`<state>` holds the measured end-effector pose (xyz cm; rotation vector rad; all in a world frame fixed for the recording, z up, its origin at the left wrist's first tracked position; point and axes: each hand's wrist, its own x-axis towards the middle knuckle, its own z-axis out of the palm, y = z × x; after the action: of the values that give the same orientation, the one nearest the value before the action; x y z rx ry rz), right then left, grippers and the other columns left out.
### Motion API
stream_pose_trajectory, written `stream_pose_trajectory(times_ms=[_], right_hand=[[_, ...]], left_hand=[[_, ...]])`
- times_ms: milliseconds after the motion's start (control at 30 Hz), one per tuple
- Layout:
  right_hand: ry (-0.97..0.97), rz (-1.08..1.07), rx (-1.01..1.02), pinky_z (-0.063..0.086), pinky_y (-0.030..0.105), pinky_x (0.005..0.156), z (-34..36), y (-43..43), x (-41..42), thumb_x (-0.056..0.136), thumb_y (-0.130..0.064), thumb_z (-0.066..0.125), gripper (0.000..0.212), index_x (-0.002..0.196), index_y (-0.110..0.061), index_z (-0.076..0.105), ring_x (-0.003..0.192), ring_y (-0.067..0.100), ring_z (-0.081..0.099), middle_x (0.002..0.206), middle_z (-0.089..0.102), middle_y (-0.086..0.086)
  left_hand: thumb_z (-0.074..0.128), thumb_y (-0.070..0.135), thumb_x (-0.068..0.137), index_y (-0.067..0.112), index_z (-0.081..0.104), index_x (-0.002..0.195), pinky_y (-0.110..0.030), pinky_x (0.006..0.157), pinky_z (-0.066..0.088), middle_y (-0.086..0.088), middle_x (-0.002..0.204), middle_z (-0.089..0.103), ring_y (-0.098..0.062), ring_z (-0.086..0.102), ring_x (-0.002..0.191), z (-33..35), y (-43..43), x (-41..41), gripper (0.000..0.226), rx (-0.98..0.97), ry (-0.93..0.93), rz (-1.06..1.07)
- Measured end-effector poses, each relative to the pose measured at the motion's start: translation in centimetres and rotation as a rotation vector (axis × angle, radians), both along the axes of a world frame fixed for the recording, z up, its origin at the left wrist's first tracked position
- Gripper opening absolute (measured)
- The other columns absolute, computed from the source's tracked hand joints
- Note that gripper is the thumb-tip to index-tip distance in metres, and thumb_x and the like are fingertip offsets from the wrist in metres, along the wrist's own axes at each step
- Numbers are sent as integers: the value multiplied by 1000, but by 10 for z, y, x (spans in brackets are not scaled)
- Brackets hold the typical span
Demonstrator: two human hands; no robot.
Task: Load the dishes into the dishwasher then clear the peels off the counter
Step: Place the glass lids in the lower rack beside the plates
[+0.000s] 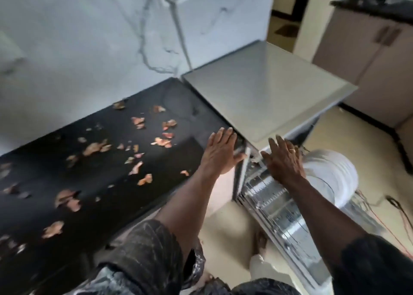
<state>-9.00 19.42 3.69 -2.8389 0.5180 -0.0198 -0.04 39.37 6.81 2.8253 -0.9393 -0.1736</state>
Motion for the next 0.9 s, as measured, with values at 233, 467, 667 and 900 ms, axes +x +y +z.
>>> stream_pose_trajectory(times_ms=[233,467,667,900], right_hand=[[-30,303,11,15,50,123,30,130,64,103,-53,36,62,157,-24,28,152,31,18,166,20,6],[-17,622,6,16,50,122,37,241,109,104,-51,36,61,158,-26,24,152,29,19,166,22,4],[5,856,29,18,50,123,41,323,135,104,-48,37,60,157,-23,27,152,30,20,165,25,6],[60,1101,34,23,52,121,44,413,142,102,-55,36,63,157,-24,28,151,33,21,164,25,6]], left_hand=[[40,66,97,16,18,160,-46,126,-3,-2,169,4,-24,-5,156,29,131,3,83,-12,-20,288],[39,67,96,17,16,161,-47,126,-1,-2,170,4,-23,-5,156,31,257,-18,85,26,-14,609],[31,70,97,14,12,161,-47,125,0,-4,170,1,-24,-5,156,33,338,-42,88,86,-3,849],[35,69,97,16,18,160,-47,125,3,-4,169,7,-24,-1,156,25,411,-99,83,0,19,1161]])
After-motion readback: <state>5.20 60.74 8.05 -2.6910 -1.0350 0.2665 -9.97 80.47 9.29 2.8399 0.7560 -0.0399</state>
